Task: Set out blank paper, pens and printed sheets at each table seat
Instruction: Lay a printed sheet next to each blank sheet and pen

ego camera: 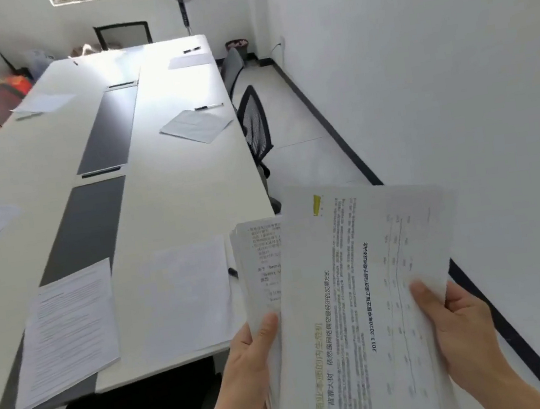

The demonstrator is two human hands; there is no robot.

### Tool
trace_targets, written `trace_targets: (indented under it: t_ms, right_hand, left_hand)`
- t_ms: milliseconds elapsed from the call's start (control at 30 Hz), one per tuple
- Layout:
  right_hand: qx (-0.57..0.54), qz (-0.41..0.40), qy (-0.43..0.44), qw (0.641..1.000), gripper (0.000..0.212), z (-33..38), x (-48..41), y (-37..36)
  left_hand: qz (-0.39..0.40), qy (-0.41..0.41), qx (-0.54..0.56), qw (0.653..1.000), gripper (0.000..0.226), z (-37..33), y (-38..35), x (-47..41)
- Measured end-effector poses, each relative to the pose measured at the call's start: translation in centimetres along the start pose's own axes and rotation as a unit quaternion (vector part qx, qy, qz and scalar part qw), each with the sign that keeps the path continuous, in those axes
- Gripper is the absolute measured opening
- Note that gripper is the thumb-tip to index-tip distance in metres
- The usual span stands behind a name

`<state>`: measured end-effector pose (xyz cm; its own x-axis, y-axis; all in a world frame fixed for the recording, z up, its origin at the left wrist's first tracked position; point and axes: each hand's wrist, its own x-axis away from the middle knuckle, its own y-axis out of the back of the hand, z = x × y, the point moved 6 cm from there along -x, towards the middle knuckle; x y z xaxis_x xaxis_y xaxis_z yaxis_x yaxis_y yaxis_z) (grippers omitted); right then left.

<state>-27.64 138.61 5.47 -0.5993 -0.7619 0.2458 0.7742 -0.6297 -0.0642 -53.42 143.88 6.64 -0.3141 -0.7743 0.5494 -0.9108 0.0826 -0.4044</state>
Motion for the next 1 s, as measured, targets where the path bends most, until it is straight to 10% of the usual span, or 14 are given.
trace_targets:
  t_ms: [300,1000]
  right_hand:
    - [-0.068,-0.036,-0.071,0.994,0.02,0.3,-7.0,10.7]
    - [-0.165,0.108,-0.217,0.956,0.031,7.3,-33.2,6.5]
  left_hand:
    - [0.041,0.022,-0.046,0.998,0.028,2.5,-11.7,-6.0]
    - [0.044,-0.009,-0.008,0.999,0.028,-8.4,-24.1,-30.5]
